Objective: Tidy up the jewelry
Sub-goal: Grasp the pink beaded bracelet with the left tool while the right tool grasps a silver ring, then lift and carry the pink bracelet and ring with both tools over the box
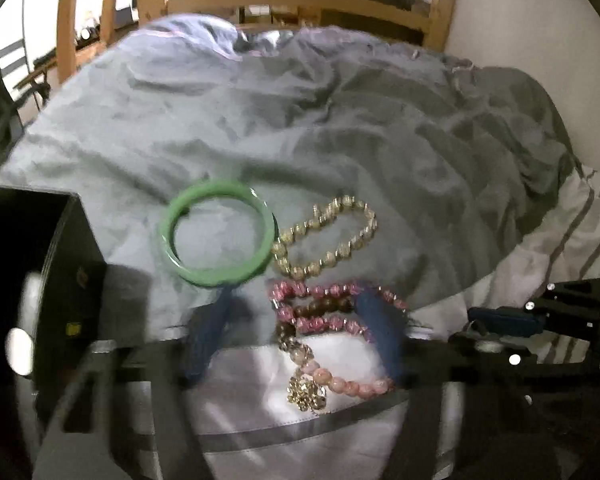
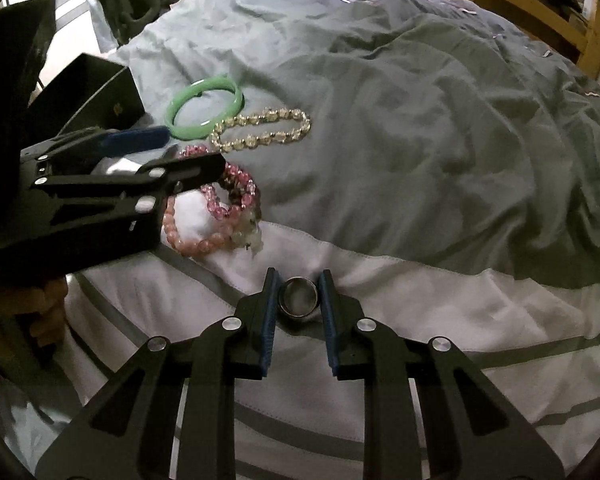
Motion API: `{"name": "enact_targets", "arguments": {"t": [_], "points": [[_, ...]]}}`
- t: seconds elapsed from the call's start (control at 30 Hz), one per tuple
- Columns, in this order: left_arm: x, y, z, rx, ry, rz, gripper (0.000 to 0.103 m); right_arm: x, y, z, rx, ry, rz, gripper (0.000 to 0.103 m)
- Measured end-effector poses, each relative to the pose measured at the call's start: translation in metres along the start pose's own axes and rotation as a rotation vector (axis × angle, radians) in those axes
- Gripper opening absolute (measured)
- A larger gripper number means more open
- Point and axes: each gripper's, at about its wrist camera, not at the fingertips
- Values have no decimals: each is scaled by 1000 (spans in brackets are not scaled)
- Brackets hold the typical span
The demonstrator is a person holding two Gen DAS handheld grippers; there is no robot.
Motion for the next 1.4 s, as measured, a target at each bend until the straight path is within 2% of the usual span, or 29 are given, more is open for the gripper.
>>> {"name": "enact_targets", "arguments": {"t": [0.03, 0.13, 0.33, 0.47, 0.63, 0.93, 1.4], "points": [[0, 3, 3, -17, -15, 17, 23, 0, 0, 0, 0, 0, 0, 21], [2, -2, 10, -33, -47, -1, 8, -1, 0, 0, 2, 3, 0, 21], [14, -30, 9, -49, -54, -93, 8, 1, -7, 0, 15, 6, -38, 21], [22, -49, 8, -49, -50, -140, 8, 4, -22, 2, 68, 7, -123, 21], [31, -75, 11, -29, -55, -192, 8, 5, -41, 8, 66, -24, -238, 21], [35, -107, 22, 40, -60, -185, 8, 7, -54, 15, 69, -54, -288, 21], [31, -154, 42, 89, -60, -226, 8, 27, -88, 52, 53, -109, -350, 21]]}}
Point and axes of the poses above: each gripper's, at about its wrist camera, not at the fingertips, and y roughly the way its jaws point, z to its left, x to its top, and after that the axes turned 1 degree about -x, right-handed
